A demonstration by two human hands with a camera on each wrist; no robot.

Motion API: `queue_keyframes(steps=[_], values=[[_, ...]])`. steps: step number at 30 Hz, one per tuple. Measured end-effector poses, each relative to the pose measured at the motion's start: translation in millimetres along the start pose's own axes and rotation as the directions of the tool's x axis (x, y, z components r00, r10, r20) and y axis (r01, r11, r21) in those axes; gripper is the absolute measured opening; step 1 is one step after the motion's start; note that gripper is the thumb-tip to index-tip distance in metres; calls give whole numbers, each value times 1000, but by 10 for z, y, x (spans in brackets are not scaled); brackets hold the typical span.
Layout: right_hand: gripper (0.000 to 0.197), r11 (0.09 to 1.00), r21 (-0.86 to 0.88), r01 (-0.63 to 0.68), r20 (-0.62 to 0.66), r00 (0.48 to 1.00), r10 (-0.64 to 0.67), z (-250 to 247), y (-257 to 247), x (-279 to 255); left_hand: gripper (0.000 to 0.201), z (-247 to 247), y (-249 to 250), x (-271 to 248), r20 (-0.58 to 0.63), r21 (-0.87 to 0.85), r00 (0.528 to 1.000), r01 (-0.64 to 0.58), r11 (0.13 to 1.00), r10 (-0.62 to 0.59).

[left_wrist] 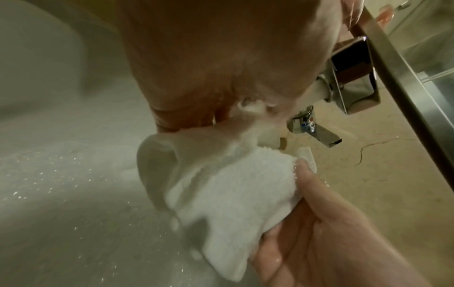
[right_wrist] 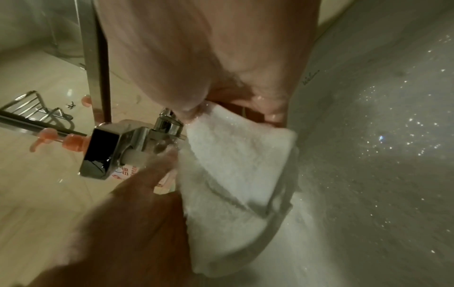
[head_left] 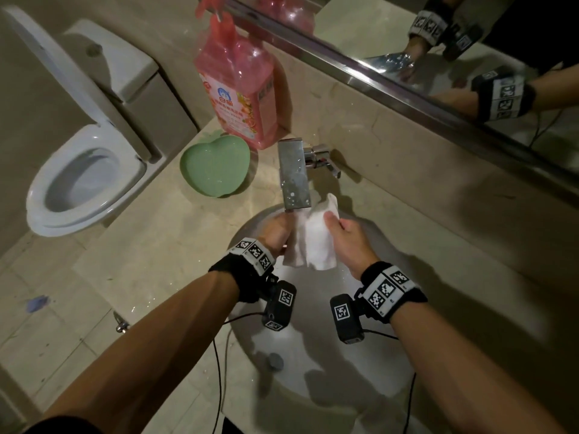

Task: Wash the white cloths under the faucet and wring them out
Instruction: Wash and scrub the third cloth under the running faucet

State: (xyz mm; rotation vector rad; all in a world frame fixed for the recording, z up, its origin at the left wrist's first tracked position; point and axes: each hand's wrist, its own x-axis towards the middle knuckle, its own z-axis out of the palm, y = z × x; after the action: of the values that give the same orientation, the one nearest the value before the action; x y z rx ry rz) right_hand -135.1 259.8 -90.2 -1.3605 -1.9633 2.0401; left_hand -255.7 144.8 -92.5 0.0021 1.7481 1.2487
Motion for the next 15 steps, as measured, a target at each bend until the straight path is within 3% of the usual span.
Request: queue_keyframes(steps=[3,5,9,12,15], values=[[39,999,39,-25,40,999,23,-44,-9,30,26,1,42,-3,101,109,994,-55,993,44],[38,1000,-5,-21,61,998,22,-85,3,49,24,-57,56,31,61,205,994,-96,974,85],[34,989,-147,-10,44,999,17,-180,32,90,19,-272,90,103,-47,174,998,-40,984,49],[40,971,-237,15,86,996,5,-209,3,101,11,-384,98,105,-25,211,999,-30,977,36],[46,975,-215,54,148,989,-22,-169,-38,99,32,-473,116,59,13,222,997,-72,972,71]])
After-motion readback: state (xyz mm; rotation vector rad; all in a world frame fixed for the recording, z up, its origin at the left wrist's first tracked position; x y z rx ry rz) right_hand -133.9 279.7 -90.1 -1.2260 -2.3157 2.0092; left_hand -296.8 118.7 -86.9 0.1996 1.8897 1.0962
